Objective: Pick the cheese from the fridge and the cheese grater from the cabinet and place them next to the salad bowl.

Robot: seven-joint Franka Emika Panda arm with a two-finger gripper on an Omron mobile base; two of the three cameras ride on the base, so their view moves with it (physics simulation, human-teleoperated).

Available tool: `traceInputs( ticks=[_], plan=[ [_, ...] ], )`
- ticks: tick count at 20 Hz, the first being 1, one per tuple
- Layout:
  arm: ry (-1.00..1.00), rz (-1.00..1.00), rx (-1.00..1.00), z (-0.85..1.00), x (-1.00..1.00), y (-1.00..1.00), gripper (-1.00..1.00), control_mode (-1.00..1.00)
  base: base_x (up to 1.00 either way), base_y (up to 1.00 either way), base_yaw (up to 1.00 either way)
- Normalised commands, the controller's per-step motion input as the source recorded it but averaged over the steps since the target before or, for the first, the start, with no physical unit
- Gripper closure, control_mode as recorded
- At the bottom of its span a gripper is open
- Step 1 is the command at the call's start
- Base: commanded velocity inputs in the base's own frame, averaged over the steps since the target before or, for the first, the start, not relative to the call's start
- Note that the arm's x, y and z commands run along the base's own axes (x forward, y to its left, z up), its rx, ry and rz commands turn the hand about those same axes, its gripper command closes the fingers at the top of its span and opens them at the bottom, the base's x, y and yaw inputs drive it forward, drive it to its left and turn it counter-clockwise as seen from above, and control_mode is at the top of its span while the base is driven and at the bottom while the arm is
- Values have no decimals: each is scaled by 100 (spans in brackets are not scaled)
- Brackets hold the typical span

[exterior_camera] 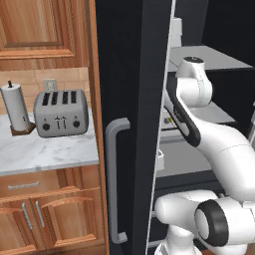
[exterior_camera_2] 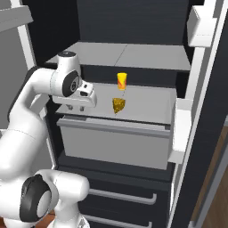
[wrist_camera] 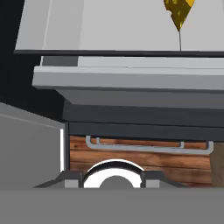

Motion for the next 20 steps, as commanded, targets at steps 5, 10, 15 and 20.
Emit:
traceInputs(
  ticks=[5, 10, 15, 20],
  plan=[
    [-1, 0, 0, 0, -20, 0, -100, -100, 0, 0, 0],
    [-12, -3, 0, -1, -47, -25, -100, -100, 0, 0, 0],
    [-19, 0, 1, -2, -67, -83, -100, -100, 0, 0, 0],
    [-14, -1, 0, 0, -39, -64, -100, -100, 0, 0, 0]
  ],
)
